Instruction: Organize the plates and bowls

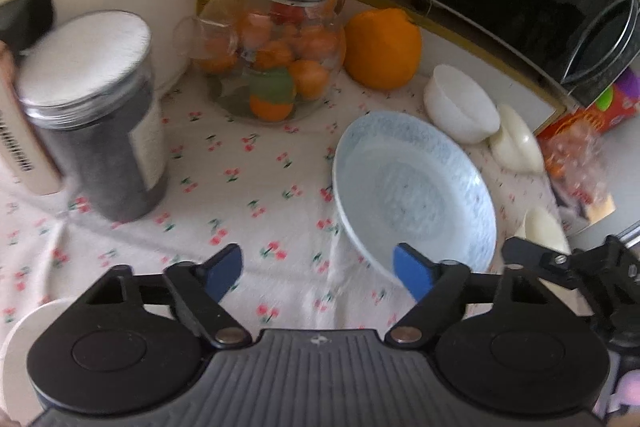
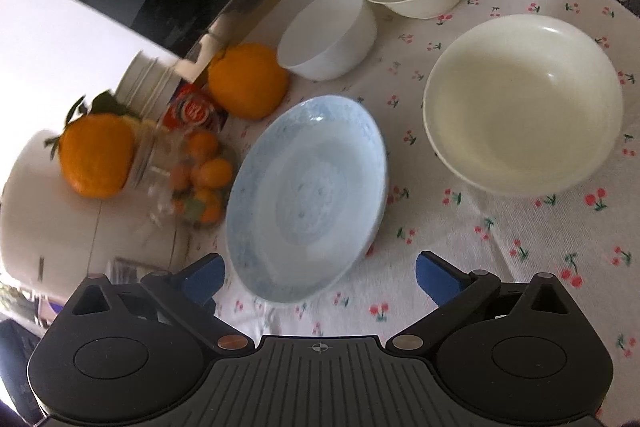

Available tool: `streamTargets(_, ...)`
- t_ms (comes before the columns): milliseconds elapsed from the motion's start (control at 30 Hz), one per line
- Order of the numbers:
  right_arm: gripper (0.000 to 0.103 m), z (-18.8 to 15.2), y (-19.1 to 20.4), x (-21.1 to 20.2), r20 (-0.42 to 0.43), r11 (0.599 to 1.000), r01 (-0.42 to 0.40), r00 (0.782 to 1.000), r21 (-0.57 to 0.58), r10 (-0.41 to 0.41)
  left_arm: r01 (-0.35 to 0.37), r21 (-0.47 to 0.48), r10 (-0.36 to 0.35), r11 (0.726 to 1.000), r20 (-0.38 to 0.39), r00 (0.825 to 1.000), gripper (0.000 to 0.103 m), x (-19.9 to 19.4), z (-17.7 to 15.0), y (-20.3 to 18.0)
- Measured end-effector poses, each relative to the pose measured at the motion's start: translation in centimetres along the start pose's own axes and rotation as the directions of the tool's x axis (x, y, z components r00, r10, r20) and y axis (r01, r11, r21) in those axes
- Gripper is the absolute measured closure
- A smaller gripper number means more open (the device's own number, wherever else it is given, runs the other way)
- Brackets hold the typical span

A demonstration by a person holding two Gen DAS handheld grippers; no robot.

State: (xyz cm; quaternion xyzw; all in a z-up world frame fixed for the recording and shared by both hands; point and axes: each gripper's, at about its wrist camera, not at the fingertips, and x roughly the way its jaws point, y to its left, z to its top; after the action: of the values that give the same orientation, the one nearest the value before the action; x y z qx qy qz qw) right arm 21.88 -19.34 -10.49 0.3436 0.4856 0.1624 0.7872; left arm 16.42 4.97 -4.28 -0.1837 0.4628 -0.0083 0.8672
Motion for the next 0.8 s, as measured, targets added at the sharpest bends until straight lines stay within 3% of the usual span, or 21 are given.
streamTargets(233, 0.019, 1.1, -1.1, 2.0, 0.070, 0.998, -0.013, 0.997, 0.061, 0.008, 0.070, -0.060, -0.066, 0.996, 0.073, 0.995, 0.050, 2.6, 1.1, 0.0)
streamTargets(467, 0.049, 1.3, -1.8, 3.4, 0.116, 0.997, 0.009, 0.993, 0.072, -0.017, 0.103, -0.082, -0.095, 0.991, 0.100, 0.991, 0.069, 4.9, 1.3, 0.6)
streamTargets(633, 0.063, 1.4, -2.1, 3.7, 0.156, 0.997, 0.022, 0.987, 0.069, -0.032, 0.150, -0.141, -0.136, 0.979, 0.101, 0.986, 0.080, 6.1, 1.1, 1.2)
streamTargets(800, 0.088, 1.5, -2.6, 3.8, 0.173, 0.996, 0.064, 0.982, 0.066, -0.075, 0.145, -0.136, -0.132, 0.980, 0.101, 0.986, 0.089, 6.2, 0.7, 1.2)
